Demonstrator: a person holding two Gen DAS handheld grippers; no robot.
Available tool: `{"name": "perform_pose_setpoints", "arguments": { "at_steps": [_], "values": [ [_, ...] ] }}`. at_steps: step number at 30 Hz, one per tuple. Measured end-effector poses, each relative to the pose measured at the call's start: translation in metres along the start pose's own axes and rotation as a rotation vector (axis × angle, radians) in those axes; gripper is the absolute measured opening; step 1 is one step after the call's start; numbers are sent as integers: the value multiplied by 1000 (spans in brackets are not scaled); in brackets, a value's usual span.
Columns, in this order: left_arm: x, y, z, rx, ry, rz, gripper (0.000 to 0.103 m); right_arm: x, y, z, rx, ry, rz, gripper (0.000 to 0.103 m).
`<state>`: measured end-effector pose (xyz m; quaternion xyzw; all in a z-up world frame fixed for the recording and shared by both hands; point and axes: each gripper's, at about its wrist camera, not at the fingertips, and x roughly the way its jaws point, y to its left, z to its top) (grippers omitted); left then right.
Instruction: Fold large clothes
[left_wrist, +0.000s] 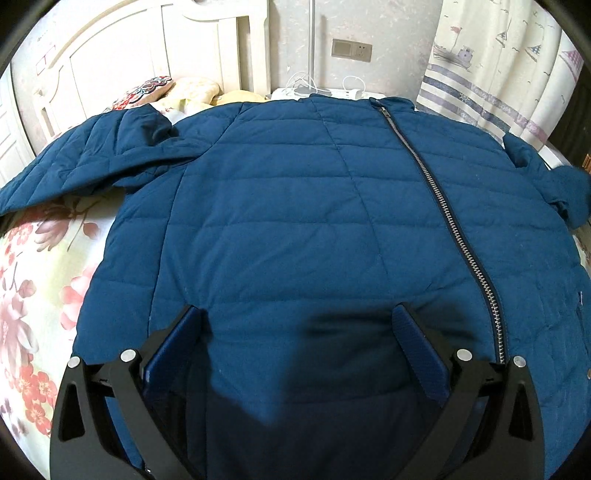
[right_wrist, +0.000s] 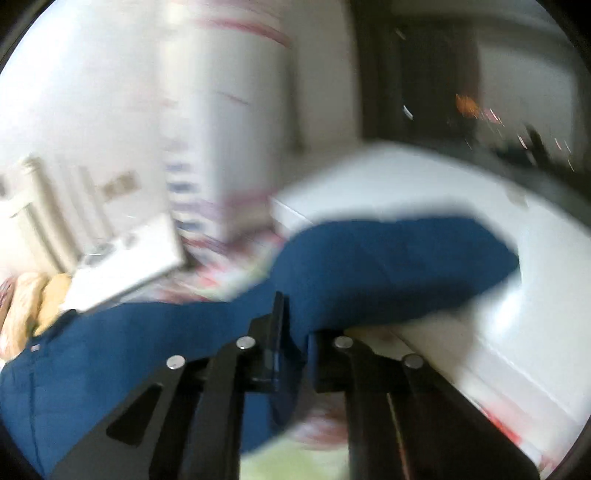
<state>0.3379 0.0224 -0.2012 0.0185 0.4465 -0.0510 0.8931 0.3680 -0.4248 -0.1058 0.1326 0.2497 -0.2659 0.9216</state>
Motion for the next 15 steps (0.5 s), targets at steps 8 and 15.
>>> {"name": "perform_pose_setpoints", "arguments": {
  "at_steps": [8,15],
  "values": [
    [-2,-1,-1,-3,0,-5,99,-80,230,-61,-550,-47,400,7],
    [-3,0,-1,-7,-3,-13,99,-41,297,-167,-737,308,482,66]
  ]
}}
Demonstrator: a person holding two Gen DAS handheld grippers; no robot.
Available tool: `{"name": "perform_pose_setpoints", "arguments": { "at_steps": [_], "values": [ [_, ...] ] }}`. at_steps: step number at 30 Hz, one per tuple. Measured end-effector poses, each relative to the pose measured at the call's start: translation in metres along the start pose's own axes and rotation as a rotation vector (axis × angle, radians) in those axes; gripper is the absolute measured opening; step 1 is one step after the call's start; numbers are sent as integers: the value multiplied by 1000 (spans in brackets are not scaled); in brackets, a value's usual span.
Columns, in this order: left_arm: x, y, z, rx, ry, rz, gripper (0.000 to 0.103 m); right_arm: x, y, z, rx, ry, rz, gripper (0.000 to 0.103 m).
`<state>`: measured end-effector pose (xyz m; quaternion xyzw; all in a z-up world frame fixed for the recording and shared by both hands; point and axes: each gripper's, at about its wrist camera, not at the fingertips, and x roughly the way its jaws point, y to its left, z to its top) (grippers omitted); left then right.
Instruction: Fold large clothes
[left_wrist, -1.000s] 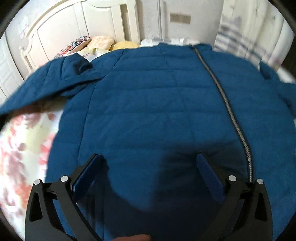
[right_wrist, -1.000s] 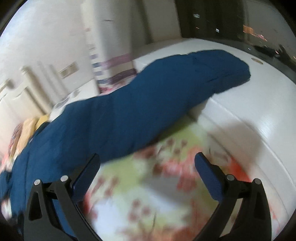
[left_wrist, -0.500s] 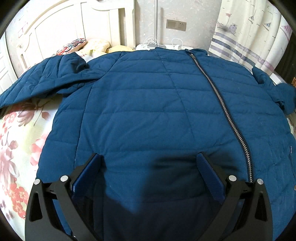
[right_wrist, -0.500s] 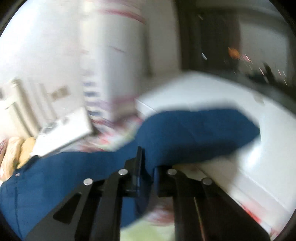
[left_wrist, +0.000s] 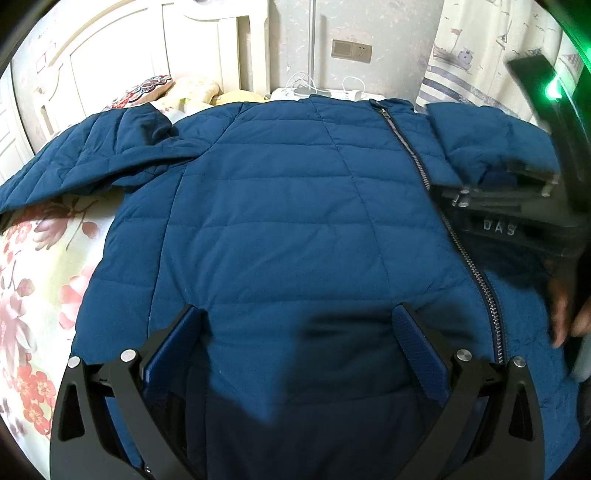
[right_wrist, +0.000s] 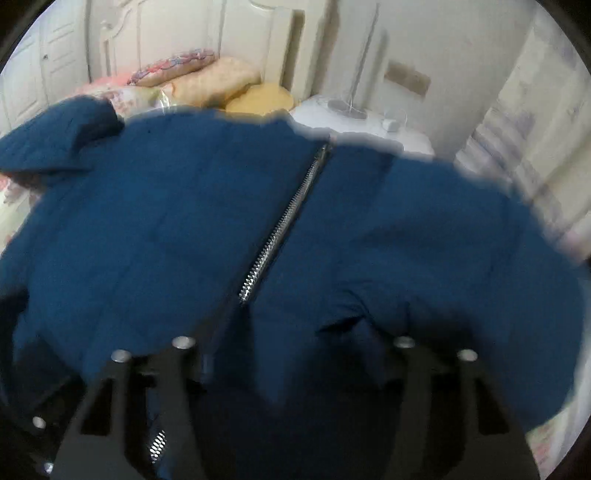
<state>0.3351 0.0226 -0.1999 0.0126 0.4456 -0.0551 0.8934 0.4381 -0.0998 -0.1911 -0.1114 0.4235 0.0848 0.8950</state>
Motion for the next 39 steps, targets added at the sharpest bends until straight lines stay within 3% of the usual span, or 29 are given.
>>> {"name": "perform_pose_setpoints", "arguments": {
  "at_steps": [1,5,8,12,15,19,24,30,31,32,34,35,36,39],
  "values": [
    [-1,1,0,-1,-1,-2,99,-4,-4,-4,18,19,12,77],
    [-1,1,0,-1,-1,-4,99,-42,-35,-21,104,43,66,77],
    [-1,2,1,-8,-5,-12,99,-99,-84,-70,232,-51,155,77],
    [-12,-15,7,39,-27,58,99,-130,-142,-123,432,-80,77,77],
    [-44,-63,32,170,-143,-19,99,-133,-171,-166,573,-51,-24,77],
    [-57,-149,52,436,-265,32,99,-120,-183,-196,666,-14,-122,78],
    [-24,-244,57,724,-301,54,99,-116,-183,-202,660,-36,-133,81],
    [12,-307,58,894,-350,144,99,-113,-182,-198,663,-47,-118,83],
    [19,-314,58,933,-360,167,89,-112,-182,-198,661,-47,-117,84],
    [23,-318,58,957,-356,170,63,-112,-182,-198,661,-47,-116,84],
    [19,-318,64,942,-339,104,37,-112,-183,-198,663,-48,-114,84],
    [8,-312,69,893,-368,71,30,-112,-182,-198,664,-50,-113,84],
    [-4,-303,75,837,-391,22,28,-112,-183,-199,666,-53,-109,84],
    [-42,-233,118,483,-369,-227,26,-112,-182,-199,667,-54,-109,84]
  ]
}}
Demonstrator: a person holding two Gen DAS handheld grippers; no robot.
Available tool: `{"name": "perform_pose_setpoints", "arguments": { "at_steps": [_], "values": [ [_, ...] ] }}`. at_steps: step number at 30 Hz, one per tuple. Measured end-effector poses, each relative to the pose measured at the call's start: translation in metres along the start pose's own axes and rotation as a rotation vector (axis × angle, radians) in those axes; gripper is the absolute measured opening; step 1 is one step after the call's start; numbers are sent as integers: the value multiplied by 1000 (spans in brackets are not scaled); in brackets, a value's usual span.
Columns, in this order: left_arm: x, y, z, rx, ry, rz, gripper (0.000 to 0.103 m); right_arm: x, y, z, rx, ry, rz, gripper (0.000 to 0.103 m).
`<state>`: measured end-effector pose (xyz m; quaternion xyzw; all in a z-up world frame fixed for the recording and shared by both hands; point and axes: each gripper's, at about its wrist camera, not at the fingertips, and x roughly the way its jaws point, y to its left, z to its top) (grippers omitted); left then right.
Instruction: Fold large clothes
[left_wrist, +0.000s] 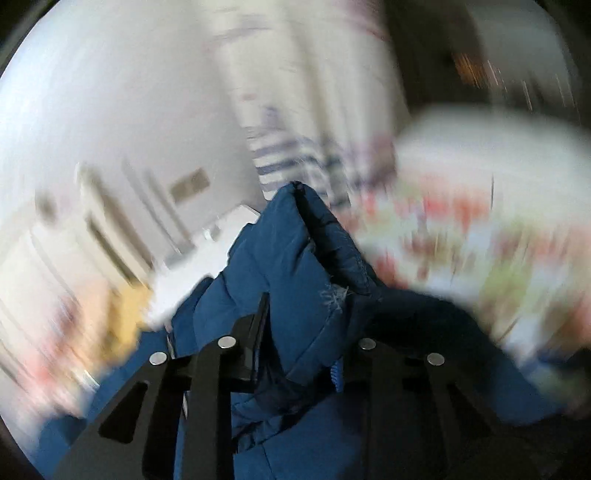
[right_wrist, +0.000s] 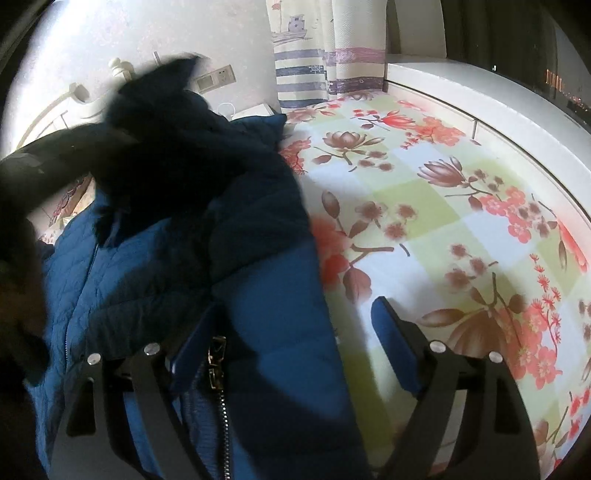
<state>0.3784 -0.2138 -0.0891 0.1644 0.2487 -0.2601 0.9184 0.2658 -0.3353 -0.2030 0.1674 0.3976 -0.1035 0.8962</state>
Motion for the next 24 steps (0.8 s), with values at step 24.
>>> {"name": "perform_pose_setpoints", "arguments": {
  "at_steps": [24],
  "values": [
    [-61,284,-243,-1116,19,-249,39,-20,29,18,-184,-112,-119,84]
  ]
}}
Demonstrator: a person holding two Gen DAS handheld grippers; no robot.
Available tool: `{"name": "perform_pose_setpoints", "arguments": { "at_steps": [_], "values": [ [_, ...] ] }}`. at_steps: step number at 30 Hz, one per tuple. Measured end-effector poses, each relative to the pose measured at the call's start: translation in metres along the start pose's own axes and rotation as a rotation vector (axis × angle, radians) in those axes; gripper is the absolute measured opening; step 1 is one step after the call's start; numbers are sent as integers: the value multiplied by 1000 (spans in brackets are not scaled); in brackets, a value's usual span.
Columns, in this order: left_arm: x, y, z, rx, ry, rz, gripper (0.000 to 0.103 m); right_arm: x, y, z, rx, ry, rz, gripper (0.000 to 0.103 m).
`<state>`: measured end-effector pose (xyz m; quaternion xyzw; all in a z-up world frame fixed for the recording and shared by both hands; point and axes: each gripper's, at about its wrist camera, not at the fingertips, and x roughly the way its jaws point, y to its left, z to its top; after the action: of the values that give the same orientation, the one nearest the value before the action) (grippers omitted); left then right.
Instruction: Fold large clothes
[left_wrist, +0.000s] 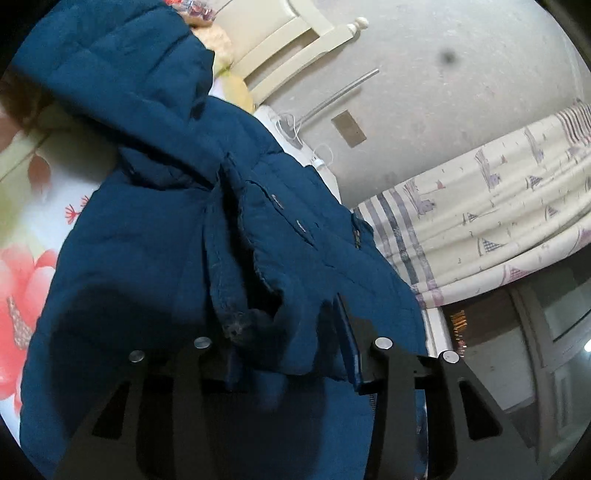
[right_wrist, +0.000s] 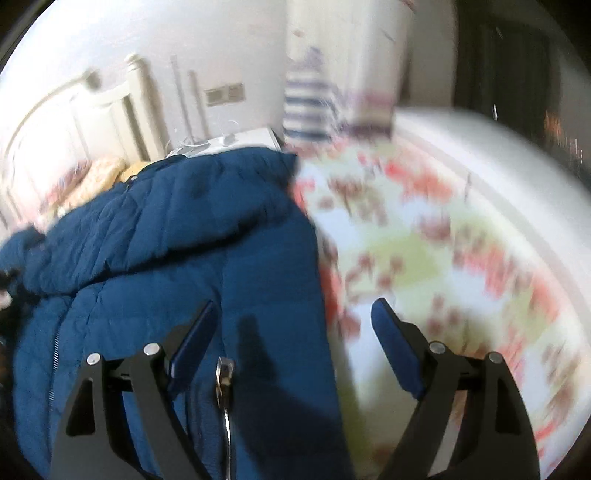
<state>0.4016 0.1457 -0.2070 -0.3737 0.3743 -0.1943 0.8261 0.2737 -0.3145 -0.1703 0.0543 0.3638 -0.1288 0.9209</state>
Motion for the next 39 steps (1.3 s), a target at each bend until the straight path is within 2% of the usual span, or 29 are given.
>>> {"name": "perform_pose_setpoints", "arguments": {
  "at_steps": [2,4,5,6,7,9,11,12,13,15,17,21,24,25,26,27,28,31,32,33,34,36,39],
  "values": [
    [0,-2,-1,17,-9,4,38,5,11,16,-100,5,-55,84],
    [-3,-3,-2,46,-19,22,35,27,21,34,-211,34,-110,84],
    [-3,-4,-3,56,-22,33,30,39,24,39,-248,63,-129,84],
    [-3,-6,-3,61,-25,40,27,58,29,44,-294,114,-145,83],
    [-3,-5,-2,58,-30,37,26,71,34,48,-323,130,-140,80],
    [-4,-1,-1,46,-32,22,24,81,45,56,-378,88,-140,74],
    [-5,1,0,38,-34,9,20,85,51,59,-393,67,-128,36],
    [-6,1,-1,43,-36,3,19,85,48,61,-365,51,-117,30],
    [-6,-3,-1,64,-47,5,17,84,43,62,-328,34,-121,13],
    [-10,-12,-4,120,-76,11,17,79,29,64,-238,16,-78,13],
    [-8,-15,-5,134,-69,29,17,79,23,62,-206,14,-65,15],
    [-1,-4,1,60,-53,64,17,90,29,58,-245,61,-90,21],
    [-2,0,2,36,-42,76,21,88,26,58,-240,95,-86,33],
    [-6,-1,2,41,-63,98,29,82,23,58,-228,99,-67,38],
    [-11,-3,1,48,-91,122,37,77,20,57,-211,98,-39,48],
    [-18,-5,0,58,-127,144,42,69,13,57,-170,101,22,51],
    [-30,-9,0,74,-199,181,61,61,5,57,-130,98,66,52],
    [-72,-27,-9,133,-463,277,62,42,-15,58,-25,63,104,52],
    [-82,-35,-13,166,-521,286,63,38,-17,61,0,46,104,52],
    [-84,-41,-14,191,-531,283,63,36,-17,64,5,35,109,52],
    [-79,-53,-12,247,-491,273,63,35,-16,69,5,26,124,52],
    [-63,-76,-7,340,-400,314,63,33,-7,81,0,21,171,52],
    [-20,-109,-1,495,-221,489,67,27,19,98,-46,-5,225,52]
  ]
}}
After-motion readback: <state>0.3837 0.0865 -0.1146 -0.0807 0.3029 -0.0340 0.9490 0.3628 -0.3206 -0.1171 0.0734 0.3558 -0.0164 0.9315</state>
